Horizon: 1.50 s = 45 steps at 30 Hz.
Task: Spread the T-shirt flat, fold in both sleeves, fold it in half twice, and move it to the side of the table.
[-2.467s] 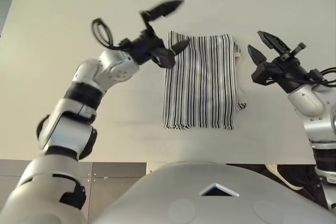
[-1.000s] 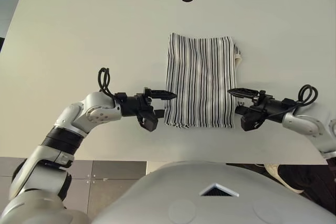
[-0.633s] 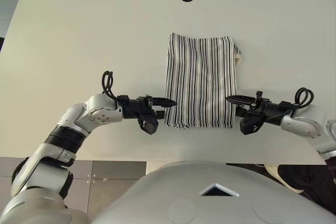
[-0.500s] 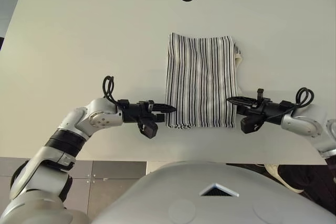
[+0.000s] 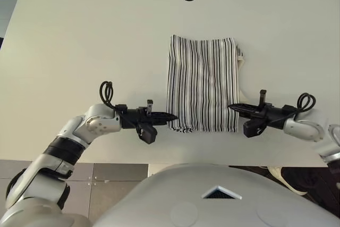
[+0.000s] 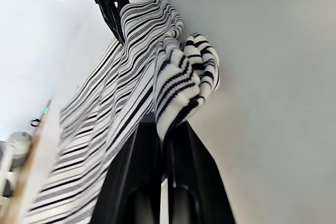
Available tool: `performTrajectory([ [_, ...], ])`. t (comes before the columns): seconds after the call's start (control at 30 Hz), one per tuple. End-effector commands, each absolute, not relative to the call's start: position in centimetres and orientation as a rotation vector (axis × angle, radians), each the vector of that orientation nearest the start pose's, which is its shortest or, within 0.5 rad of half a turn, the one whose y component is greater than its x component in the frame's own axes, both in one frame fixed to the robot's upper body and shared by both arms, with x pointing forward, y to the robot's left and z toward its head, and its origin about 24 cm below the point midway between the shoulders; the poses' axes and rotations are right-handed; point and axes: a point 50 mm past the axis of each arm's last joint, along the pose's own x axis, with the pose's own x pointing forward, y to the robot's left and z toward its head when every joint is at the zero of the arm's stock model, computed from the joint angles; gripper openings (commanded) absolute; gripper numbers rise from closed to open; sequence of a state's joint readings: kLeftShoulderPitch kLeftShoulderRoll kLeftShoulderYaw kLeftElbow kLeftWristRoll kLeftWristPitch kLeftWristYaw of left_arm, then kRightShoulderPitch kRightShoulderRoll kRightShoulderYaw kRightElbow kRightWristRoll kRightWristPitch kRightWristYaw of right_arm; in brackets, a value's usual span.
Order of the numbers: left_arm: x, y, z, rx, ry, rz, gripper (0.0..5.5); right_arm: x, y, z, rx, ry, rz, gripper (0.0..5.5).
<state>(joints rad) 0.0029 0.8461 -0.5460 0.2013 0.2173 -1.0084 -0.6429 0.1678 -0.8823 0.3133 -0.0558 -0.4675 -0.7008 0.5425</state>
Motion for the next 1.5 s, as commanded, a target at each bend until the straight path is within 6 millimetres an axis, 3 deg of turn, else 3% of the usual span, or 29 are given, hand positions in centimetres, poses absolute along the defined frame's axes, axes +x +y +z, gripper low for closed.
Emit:
performTrajectory([
  [0.03, 13.2, 18.6, 1.8, 0.824, -0.152, -1.609, 0.10, 14.8, -19.7, 4.2, -1.119, -0.093, 1.336, 0.11],
  [0.13, 13.4, 18.6, 2.7, 0.775, -0.152, -1.517, 0.10, 14.0, -19.6, 5.3, -1.030, -0.098, 1.311, 0.11],
  [0.27, 18.6, 17.4, 3.5, 0.736, -0.182, -1.180, 0.10, 17.2, -19.1, 5.9, -0.970, -0.131, 1.124, 0.11],
  [0.4, 21.4, 16.9, 3.0, 0.717, -0.124, -1.016, 0.10, 20.7, -18.7, 5.1, -0.953, -0.124, 0.947, 0.11],
  [0.73, 24.2, 16.1, 1.6, 0.842, -0.072, -0.882, 0.10, 23.8, -17.4, 3.2, -0.983, -0.071, 0.836, 0.11],
  [0.8, 25.1, 15.7, 1.5, 0.847, -0.080, -0.852, 0.55, 24.5, -17.4, 2.8, -0.992, -0.056, 0.805, 0.73],
  [0.93, 26.6, 15.1, 1.4, 0.837, -0.092, -0.790, 1.12, 26.0, -16.5, 2.6, -0.971, -0.064, 0.787, 1.41],
  [1.1, 28.0, 14.8, 2.9, 0.781, -0.161, -0.723, 1.97, 27.3, -15.8, 3.9, -0.850, -0.114, 0.751, 2.24],
  [1.2, 28.9, 14.9, 2.7, 0.775, -0.146, -0.678, 2.47, 28.7, -15.1, 4.7, -0.793, -0.126, 0.735, 2.24],
  [1.37, 30.8, 16.0, 1.6, 0.852, -0.058, -0.561, 3.31, 32.0, -15.3, 4.0, -0.786, -0.045, 0.613, 2.24],
  [1.43, 31.2, 17.0, 0.9, 0.897, -0.010, -0.497, 3.60, 32.0, -15.3, 4.3, -0.769, -0.080, 0.571, 2.24],
  [1.5, 31.3, 18.2, 0.3, 0.928, 0.025, -0.430, 3.84, 30.8, -14.2, 5.4, -0.723, -0.186, 0.601, 2.24],
])
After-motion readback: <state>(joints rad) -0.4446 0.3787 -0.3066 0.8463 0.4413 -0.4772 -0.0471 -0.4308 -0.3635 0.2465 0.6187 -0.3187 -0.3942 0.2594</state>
